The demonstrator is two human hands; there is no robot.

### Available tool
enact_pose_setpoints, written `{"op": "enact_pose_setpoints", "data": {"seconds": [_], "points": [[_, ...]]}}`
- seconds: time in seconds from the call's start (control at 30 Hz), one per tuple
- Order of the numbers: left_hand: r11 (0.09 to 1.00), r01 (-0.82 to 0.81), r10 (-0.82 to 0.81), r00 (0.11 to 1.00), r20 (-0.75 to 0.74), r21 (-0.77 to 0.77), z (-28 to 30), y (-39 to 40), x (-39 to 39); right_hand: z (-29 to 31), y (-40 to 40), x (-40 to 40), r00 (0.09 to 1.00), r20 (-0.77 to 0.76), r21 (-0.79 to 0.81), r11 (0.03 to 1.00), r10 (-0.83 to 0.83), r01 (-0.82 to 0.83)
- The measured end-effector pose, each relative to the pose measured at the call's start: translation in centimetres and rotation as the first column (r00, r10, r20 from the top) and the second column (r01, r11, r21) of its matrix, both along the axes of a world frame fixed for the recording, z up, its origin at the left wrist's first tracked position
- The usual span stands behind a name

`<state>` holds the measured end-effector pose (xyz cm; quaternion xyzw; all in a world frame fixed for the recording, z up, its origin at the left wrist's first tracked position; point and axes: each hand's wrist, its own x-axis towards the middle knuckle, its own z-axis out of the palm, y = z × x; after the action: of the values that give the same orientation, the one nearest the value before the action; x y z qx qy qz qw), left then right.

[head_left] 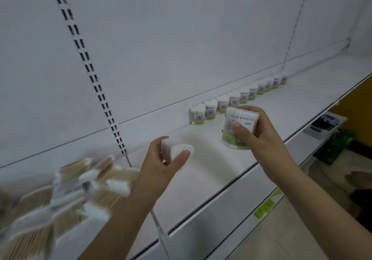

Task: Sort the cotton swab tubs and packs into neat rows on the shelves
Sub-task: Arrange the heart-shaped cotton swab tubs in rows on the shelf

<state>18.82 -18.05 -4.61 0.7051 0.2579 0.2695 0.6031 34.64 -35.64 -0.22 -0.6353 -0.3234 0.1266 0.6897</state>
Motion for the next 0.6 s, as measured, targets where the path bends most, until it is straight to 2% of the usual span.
{"op": "enact_pose_setpoints", "data": {"seconds": [0.13, 0.27, 0.43, 0.53, 0.6], "points": [[0.998, -0.001, 0.001, 1.000, -0.011, 0.061, 0.5, 3.3, 3.7, -0.9, 3.8, 4.0, 0.992, 0.129, -0.117, 0.993, -0.016, 0.031], [0.983, -0.043, 0.055, 0.996, -0.068, 0.177, 0.5, 5.7, 6.4, -2.2, 8.3, 7.6, 0.947, 0.310, -0.280, 0.960, 0.081, 0.010], [0.969, -0.164, 0.185, 0.977, -0.103, 0.185, -0.8, 6.7, 8.5, -4.0, 12.8, 10.9, 0.764, 0.608, -0.363, 0.931, 0.214, 0.028], [0.968, -0.209, 0.226, 0.967, -0.117, 0.142, -1.5, 6.9, 9.3, -4.8, 15.2, 12.2, 0.690, 0.656, -0.393, 0.919, 0.305, -0.033], [0.953, -0.253, 0.272, 0.957, -0.104, 0.167, -1.9, 7.2, 9.7, -5.2, 16.7, 12.9, 0.641, 0.675, -0.409, 0.908, 0.365, -0.087]]}}
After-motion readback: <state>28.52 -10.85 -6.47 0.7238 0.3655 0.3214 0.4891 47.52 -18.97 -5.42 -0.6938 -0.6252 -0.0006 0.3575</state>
